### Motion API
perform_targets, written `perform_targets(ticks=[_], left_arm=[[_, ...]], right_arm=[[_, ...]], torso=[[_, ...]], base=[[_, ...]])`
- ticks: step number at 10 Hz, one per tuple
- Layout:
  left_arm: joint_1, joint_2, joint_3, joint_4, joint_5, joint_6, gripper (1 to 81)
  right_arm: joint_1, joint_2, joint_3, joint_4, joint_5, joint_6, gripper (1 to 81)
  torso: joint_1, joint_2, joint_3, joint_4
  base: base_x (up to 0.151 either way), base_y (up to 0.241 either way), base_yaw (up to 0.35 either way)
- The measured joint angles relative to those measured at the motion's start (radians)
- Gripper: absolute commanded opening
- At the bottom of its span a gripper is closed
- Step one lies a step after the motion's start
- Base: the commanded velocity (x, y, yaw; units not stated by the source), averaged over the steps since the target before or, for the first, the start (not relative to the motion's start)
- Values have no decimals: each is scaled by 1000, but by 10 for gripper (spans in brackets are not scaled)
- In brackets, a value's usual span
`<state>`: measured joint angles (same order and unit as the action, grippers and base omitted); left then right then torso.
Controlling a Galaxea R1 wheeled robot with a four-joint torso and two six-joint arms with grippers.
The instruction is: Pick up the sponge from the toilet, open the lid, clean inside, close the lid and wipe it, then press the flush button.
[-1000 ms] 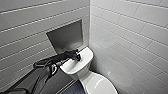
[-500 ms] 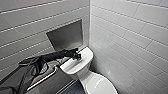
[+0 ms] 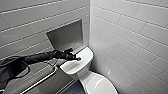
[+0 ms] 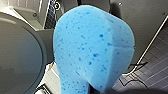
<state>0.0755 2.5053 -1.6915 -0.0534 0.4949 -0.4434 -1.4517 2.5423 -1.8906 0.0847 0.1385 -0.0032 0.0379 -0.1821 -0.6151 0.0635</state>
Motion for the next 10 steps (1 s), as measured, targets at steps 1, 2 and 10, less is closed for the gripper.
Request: perform_targets(ticks=[1,2,10], left_arm=[[17,-42,70,1,0,-2,10],[63,-92,148,11,3,-4,10],[698,-363,360,227,-112,-8,10]], right_arm=[[0,0,0,0,0,0,10],[0,6,-12,0,-1,0,10],[-30,53,-56,-4,-12,-1,10]], torso=[[0,0,0,0],[0,0,6,0],[-3,-1,200,0]], base=[[0,0,0],[0,0,0],[0,0,0]])
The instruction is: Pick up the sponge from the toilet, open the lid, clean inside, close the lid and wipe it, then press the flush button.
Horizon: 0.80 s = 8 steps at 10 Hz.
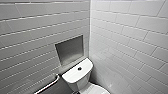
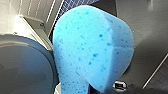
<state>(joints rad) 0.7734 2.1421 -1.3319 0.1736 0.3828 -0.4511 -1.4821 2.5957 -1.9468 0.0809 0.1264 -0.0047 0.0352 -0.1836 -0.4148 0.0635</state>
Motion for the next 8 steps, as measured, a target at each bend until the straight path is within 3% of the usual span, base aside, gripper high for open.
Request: perform_targets(ticks=[4,8], left_arm=[[313,16,-114,108,-180,1,10],[475,203,-370,187,-318,5,10]], right_arm=[[0,33,-72,0,1,-1,10],[-1,64,-103,0,1,-2,10]], torso=[[-1,-1,-2,0],[-1,-2,-2,0]], base=[[0,0,0],[0,0,0]])
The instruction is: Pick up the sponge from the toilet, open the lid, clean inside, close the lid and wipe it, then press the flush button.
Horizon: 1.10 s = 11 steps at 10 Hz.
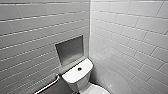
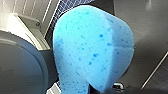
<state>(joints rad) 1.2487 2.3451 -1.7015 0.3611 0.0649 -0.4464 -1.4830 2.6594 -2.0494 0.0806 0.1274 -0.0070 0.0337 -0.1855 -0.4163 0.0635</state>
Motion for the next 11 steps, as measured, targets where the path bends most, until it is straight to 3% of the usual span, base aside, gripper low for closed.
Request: perform_targets(ticks=[3,7,11], left_arm=[[52,138,-235,21,-47,1,10],[137,324,-455,37,-86,1,10],[157,457,-691,39,-92,1,10]], right_arm=[[-10,-4,-2,0,-3,0,10],[-20,-1,-5,-1,-6,0,10],[-30,37,-44,-3,-15,-1,10]], torso=[[0,0,18,0],[-1,-1,135,0],[-3,-3,157,0]], base=[[0,0,0],[0,0,0],[0,0,0]])
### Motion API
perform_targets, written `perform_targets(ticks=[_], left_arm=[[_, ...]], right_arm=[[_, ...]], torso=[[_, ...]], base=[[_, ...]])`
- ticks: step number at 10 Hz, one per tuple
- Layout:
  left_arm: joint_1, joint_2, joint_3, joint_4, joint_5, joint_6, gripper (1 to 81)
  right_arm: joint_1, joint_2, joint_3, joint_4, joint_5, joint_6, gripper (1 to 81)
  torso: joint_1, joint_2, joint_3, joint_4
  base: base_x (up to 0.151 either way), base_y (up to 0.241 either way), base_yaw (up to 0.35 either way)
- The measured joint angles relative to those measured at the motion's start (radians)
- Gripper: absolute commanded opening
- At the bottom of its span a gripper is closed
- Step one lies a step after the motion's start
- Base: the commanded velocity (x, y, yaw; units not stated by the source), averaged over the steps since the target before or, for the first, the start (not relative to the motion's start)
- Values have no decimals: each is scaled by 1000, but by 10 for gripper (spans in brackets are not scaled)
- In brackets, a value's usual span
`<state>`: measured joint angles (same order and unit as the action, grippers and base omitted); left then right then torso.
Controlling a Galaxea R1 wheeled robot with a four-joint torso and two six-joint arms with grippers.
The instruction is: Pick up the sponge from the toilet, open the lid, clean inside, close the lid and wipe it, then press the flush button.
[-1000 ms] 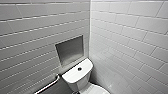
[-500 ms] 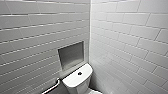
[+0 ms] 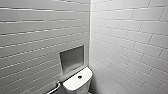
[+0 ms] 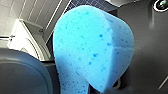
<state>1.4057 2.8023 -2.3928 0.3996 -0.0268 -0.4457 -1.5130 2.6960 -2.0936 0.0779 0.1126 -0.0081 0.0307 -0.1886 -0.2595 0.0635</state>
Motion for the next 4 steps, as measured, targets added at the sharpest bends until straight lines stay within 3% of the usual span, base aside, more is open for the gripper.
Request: perform_targets(ticks=[4], left_arm=[[33,139,-206,0,0,-1,10]], right_arm=[[-14,49,-87,0,0,-3,10]], torso=[[0,0,0,0]], base=[[0,0,0]])
